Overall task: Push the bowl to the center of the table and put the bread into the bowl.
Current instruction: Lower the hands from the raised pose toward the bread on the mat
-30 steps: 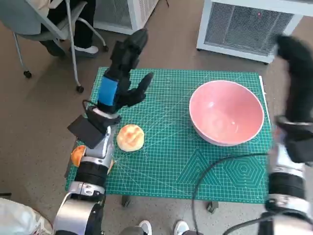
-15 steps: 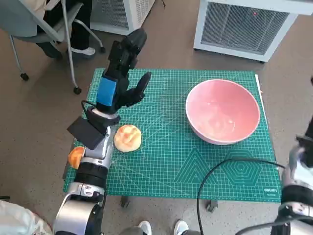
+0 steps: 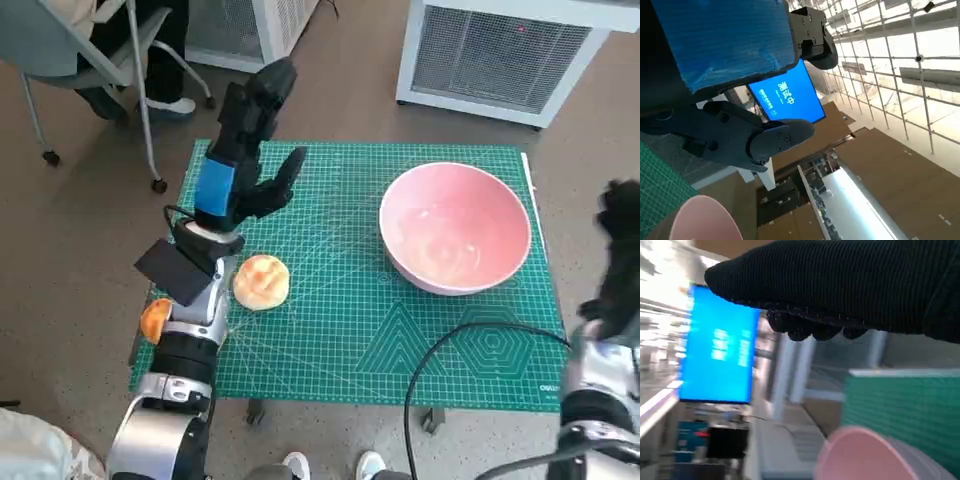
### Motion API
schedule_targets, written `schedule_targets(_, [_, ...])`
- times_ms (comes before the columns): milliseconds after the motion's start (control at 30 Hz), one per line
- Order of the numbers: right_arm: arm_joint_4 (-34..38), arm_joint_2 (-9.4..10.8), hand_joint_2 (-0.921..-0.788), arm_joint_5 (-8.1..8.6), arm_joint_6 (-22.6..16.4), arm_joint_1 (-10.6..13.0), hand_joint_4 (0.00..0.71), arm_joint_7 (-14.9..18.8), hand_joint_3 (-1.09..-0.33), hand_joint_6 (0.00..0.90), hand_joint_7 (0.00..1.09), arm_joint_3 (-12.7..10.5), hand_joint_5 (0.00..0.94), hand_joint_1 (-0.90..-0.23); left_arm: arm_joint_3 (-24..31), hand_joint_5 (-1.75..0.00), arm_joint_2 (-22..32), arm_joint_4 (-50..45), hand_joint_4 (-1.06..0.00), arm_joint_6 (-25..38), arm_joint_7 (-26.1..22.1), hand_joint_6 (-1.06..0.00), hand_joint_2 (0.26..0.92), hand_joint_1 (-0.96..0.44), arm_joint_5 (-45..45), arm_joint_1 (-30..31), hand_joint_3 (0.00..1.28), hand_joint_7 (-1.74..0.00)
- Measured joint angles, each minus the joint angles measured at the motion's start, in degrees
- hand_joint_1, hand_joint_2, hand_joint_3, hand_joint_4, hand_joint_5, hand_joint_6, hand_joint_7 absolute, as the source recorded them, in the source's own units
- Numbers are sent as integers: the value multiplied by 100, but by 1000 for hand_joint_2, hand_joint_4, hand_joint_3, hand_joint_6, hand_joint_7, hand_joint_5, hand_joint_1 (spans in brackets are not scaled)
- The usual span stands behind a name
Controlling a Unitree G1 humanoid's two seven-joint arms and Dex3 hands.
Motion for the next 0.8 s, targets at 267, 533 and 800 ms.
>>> schedule_targets(267, [94,277,-921,-8,464,-62,227,126,-801,183,128,20,0,-633,17,-188,89,-33,-188,5,0,1,921,-312,-2,76,514,-677])
schedule_targets(533, [127,485,-921,-2,909,-363,220,303,-803,187,128,12,3,-607,29,-191,131,-163,-188,29,-1,1,921,-319,-4,110,515,-677])
schedule_targets(800, [135,570,-921,-32,1177,-697,234,298,-834,208,140,57,9,-606,29,-194,174,-327,-187,105,-1,1,921,-326,-3,191,516,-678])
